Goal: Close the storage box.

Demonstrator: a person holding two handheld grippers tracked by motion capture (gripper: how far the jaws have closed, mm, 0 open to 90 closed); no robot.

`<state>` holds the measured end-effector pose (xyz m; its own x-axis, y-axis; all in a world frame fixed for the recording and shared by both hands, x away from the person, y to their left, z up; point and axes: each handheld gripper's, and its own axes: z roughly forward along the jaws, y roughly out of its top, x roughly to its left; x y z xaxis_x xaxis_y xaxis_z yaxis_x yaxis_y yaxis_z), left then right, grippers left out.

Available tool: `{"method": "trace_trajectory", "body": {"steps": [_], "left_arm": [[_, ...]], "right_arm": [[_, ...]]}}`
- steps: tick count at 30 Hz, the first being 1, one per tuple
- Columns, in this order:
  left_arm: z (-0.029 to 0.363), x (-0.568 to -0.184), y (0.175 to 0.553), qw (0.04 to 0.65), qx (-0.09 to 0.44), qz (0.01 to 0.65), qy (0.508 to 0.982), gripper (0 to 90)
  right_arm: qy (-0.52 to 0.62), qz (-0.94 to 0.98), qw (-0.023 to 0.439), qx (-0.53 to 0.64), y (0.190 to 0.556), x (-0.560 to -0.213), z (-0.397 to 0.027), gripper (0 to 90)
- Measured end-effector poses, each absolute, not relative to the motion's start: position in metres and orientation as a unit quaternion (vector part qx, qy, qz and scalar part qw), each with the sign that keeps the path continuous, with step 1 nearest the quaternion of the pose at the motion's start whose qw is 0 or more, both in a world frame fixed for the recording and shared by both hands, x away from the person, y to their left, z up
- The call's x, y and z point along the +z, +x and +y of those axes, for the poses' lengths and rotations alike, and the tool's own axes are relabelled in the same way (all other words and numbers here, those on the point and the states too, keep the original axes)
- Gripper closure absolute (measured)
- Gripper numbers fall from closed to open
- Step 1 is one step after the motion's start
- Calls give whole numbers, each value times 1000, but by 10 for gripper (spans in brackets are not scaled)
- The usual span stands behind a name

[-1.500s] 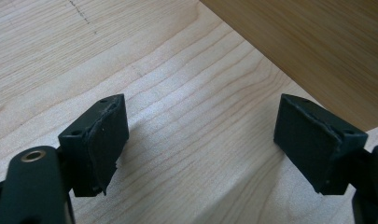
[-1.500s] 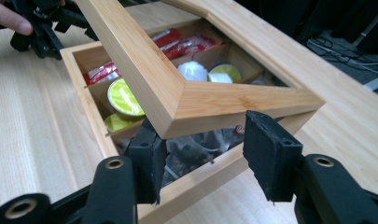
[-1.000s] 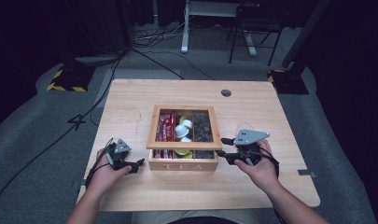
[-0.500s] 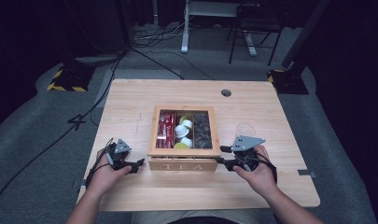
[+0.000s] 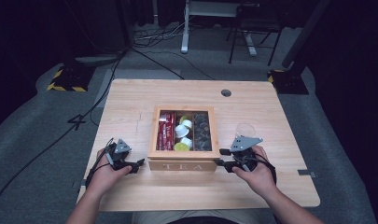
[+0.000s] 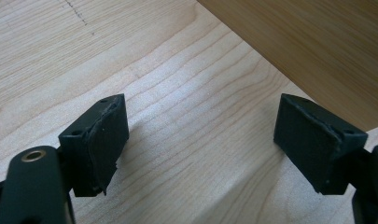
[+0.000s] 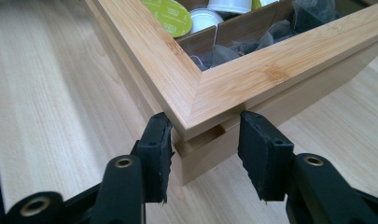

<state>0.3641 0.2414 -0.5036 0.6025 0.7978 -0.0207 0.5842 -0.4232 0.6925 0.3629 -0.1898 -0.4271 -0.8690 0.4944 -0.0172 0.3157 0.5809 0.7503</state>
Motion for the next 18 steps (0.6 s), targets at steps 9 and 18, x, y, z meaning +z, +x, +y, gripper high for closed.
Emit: {"method": "trace_trajectory", "body": {"steps": [9, 18], "left_arm": [[240, -504, 364, 341, 159, 414, 828, 184], [241, -504, 364, 343, 155, 410, 831, 182]], "right_arm": [[236, 872, 115, 413, 364, -419, -189, 330], [228, 862, 103, 442, 370, -410, -191, 279]]}}
